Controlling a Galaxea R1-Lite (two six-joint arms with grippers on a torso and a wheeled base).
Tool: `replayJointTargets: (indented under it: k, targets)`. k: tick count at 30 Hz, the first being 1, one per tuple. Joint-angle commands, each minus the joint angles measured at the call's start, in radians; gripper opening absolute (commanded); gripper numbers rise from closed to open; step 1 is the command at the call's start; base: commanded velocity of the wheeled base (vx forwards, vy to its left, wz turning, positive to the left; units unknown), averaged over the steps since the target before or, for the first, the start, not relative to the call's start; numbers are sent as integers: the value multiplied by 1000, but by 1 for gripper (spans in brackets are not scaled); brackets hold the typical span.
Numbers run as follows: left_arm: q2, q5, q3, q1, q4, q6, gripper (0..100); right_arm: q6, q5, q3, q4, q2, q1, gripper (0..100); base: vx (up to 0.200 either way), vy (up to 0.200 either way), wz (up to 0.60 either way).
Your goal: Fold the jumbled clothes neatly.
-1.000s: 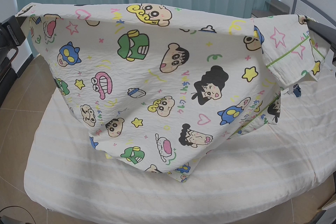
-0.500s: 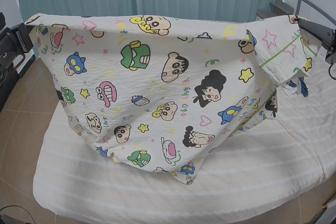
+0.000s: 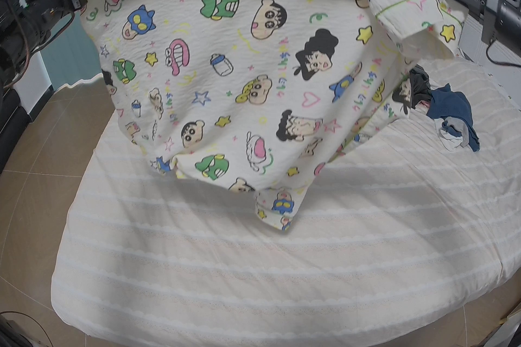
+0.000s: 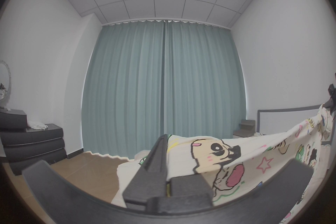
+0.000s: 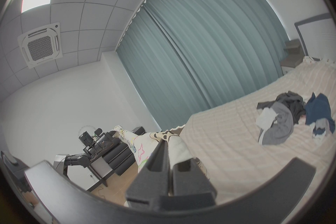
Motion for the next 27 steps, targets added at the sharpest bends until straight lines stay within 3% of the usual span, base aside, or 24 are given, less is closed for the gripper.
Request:
replayJointTargets:
  k: [1,6,11,13,14,15,16,18,19,20,22,23,27]
  targets:
    - [278,66,-279,-2,2,-1,0,1,-57,-265,-1,220,-38,0,0,0,0]
    - [395,77,-370,-2,-9,-2,0,1,-95,-300,-21,276,-38,0,0,0,0]
    - [468,94,-274,1,-35,6,0,-23,-97,-142,-34,268,-38,0,0,0,0]
    - [467,97,-106,-2,-89,7,0,-66,-80,23,-71,205,-41,0,0,0,0]
    - [467,97,-106,-2,-89,7,0,-66,-80,23,-71,205,-41,0,0,0,0]
    - [435,80,55,-15,-142,9,0,-95,-49,151,-85,162,-47,0,0,0,0]
    - [410,68,126,-18,-158,10,0,-114,-31,200,-83,139,-47,0,0,0,0]
    - [398,59,160,-18,-162,13,0,-123,-23,227,-83,128,-47,0,0,0,0]
    - [337,-20,330,-16,-176,47,0,-175,0,373,-82,76,-50,0,0,0,0]
    - [304,-44,394,-16,-175,56,0,-197,1,421,-79,56,-55,0,0,0,0]
    - [272,-63,448,-16,-168,58,0,-214,4,461,-74,38,-55,0,0,0,0]
    - [222,-93,568,-18,-164,62,0,-243,17,548,-70,-1,-57,0,0,0,0]
    - [154,-130,758,-15,-161,95,0,-252,40,700,-31,-76,-38,0,0,0,0]
